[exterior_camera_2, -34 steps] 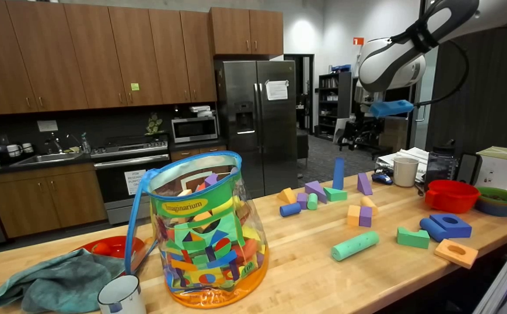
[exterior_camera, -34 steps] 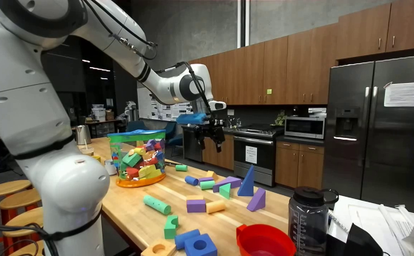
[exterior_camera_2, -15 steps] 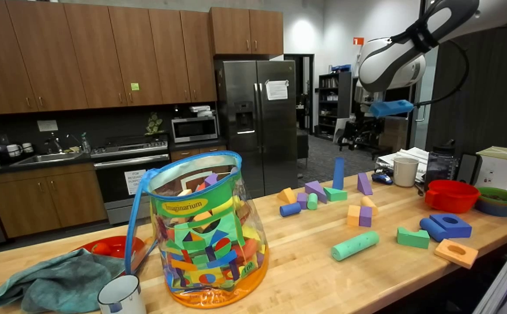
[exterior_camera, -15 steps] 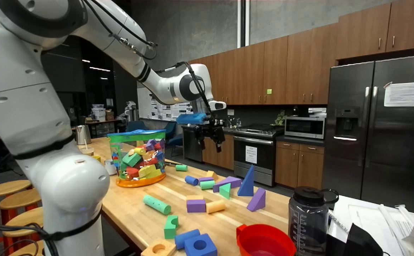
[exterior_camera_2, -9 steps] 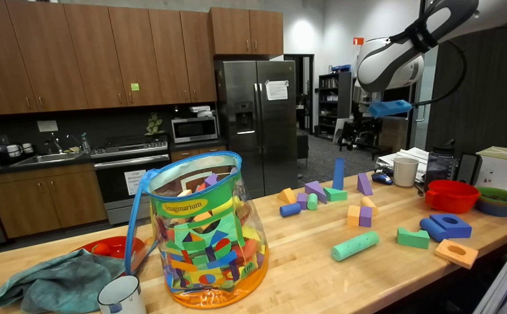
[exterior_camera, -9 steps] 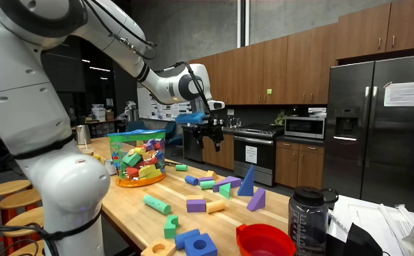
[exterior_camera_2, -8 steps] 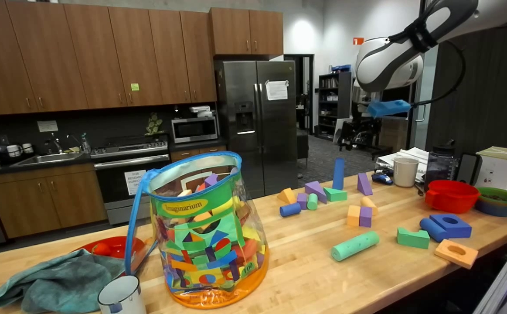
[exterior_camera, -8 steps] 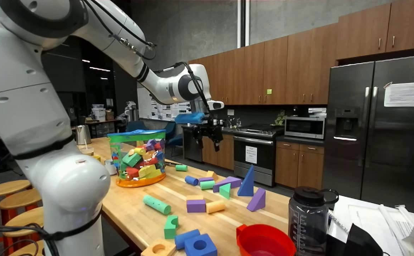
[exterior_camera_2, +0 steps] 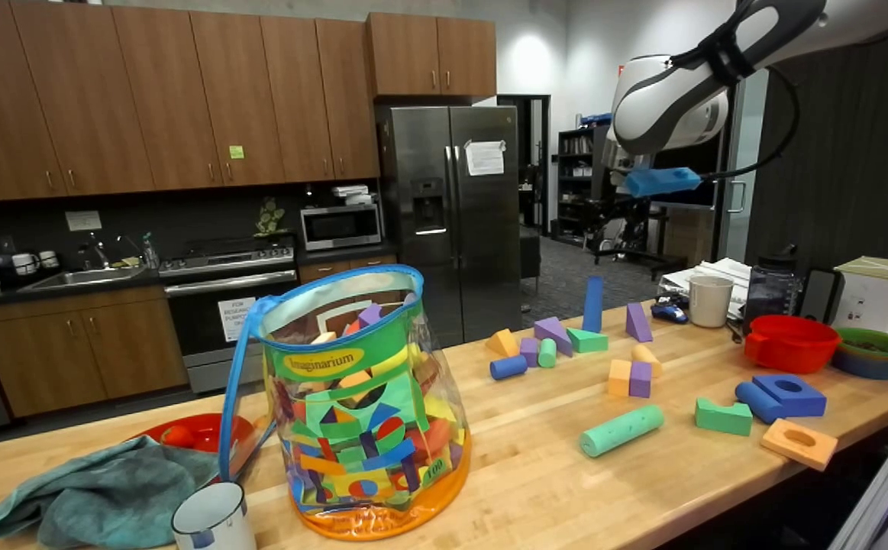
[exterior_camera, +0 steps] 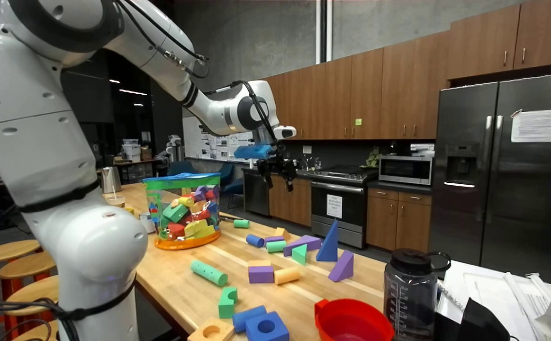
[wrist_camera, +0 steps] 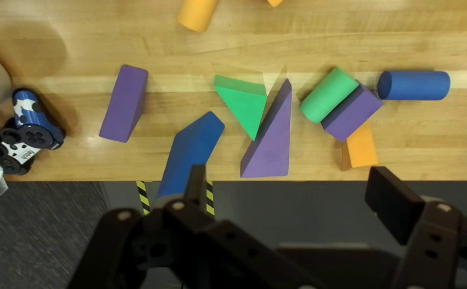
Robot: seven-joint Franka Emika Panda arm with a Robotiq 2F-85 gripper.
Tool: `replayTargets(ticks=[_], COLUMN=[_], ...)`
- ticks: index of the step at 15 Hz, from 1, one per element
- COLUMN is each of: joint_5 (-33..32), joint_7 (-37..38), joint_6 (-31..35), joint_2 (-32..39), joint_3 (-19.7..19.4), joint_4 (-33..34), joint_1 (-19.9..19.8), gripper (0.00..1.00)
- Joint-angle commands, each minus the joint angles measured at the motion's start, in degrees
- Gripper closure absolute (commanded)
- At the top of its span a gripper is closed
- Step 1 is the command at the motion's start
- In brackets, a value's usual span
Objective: Put the blue triangle into the bag
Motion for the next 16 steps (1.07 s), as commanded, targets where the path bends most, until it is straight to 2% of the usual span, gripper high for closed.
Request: replayTargets(ticks=[1,7,16], joint_5=[0.8,0.8,-0.1], joint_7=[2.3,6.6,12.8], joint_6=[1.2,2.9,9.3], joint_2=[3.3,9.3,19.7], joint_3=[-0.5,-2.0,-5.1], joint_4=[3.8,9.5,17.7], joint_1=[-0.5,-1.7,-2.5], gripper=[0.00,0.00,0.00])
